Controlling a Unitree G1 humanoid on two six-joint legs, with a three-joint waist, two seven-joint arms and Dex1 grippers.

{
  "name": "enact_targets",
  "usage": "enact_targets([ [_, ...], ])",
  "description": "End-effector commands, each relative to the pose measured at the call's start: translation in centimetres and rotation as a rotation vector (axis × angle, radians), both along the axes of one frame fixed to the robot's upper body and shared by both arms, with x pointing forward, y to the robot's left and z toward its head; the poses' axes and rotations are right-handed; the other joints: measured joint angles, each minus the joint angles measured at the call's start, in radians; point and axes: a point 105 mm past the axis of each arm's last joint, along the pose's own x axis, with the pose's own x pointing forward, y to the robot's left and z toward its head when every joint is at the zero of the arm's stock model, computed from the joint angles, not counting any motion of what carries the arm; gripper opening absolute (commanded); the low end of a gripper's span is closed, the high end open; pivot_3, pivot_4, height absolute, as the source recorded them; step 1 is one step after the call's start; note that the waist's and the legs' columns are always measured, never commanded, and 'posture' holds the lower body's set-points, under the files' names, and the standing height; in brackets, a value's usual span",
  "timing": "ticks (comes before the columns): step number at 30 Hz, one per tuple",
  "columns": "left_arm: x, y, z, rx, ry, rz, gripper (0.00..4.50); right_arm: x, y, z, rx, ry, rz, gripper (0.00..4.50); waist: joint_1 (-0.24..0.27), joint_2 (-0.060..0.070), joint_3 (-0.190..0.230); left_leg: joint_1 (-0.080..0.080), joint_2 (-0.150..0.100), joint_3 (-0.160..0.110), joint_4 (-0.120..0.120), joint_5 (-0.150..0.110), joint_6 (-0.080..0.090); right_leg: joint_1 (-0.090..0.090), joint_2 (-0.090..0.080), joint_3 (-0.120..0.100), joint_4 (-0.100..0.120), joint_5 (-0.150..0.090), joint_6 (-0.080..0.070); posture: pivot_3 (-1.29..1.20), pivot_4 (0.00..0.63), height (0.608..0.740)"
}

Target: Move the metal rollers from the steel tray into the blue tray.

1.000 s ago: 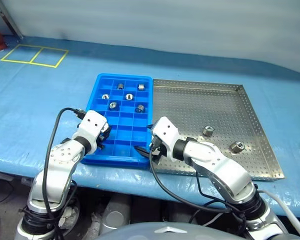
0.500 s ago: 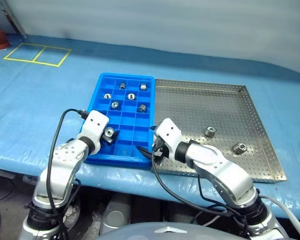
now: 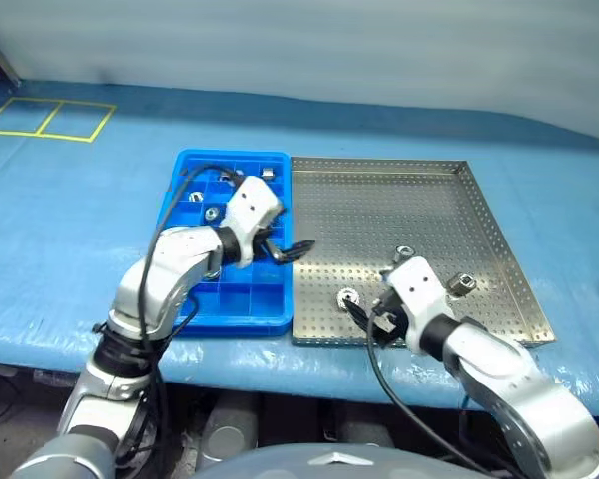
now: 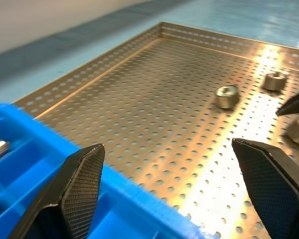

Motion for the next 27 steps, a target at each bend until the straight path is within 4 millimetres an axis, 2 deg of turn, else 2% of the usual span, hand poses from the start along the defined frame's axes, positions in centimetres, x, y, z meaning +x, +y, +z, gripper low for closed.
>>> enact_targets([
  [1, -0.1, -1.9, -1.1, 0.072, -0.021, -0.139, 4.43, -0.6, -0.6, 1.0, -0.012, -0.049, -0.046, 4.50, -0.022, 0.000, 0.000, 0.001, 0.000, 0.000, 0.000, 0.000, 0.000, 0.000, 0.000, 0.001, 0.000, 0.000, 0.000, 0.02, 0.150, 0.740],
  [4, -0.3, -3.0, -2.0, 0.121, -0.014, -0.225, 4.43, -0.9, -0.7, 0.7, -0.002, -0.045, -0.073, 4.50, -0.052, 0.000, 0.000, 0.001, 0.001, 0.001, 0.000, 0.000, 0.000, 0.000, 0.002, 0.003, 0.001, 0.000, 0.000, -0.02, 0.150, 0.740],
  [10, -1.1, -4.4, -4.1, 0.222, 0.002, -0.366, 4.43, -1.3, -0.7, 0.4, 0.020, -0.050, -0.115, 4.50, -0.073, 0.001, 0.000, 0.001, 0.001, 0.000, -0.001, 0.000, 0.000, -0.001, 0.005, 0.004, 0.001, 0.000, 0.000, -0.08, 0.150, 0.740],
  [22, -1.9, -4.4, -7.3, 0.420, -0.043, -0.497, 4.43, -1.4, -0.5, 0.5, 0.029, -0.065, -0.131, 4.50, -0.092, 0.001, 0.000, 0.001, 0.004, 0.001, 0.000, 0.000, 0.000, -0.001, 0.004, 0.007, 0.001, 0.000, 0.000, -0.09, 0.150, 0.740],
  [25, -1.9, -4.3, -7.4, 0.433, -0.058, -0.501, 3.90, -1.3, -0.5, 0.5, 0.029, -0.067, -0.131, 4.50, -0.092, 0.001, 0.000, 0.001, 0.004, 0.001, 0.000, 0.000, 0.000, -0.001, 0.004, 0.007, 0.001, 0.000, 0.000, -0.08, 0.150, 0.740],
  [27, -1.9, -4.2, -7.5, 0.448, -0.074, -0.509, 3.27, -1.2, -0.5, 0.6, 0.030, -0.068, -0.127, 4.50, -0.092, 0.001, 0.000, 0.001, 0.004, 0.001, 0.000, 0.000, 0.000, -0.001, 0.004, 0.007, 0.001, 0.000, 0.000, -0.07, 0.150, 0.740],
])
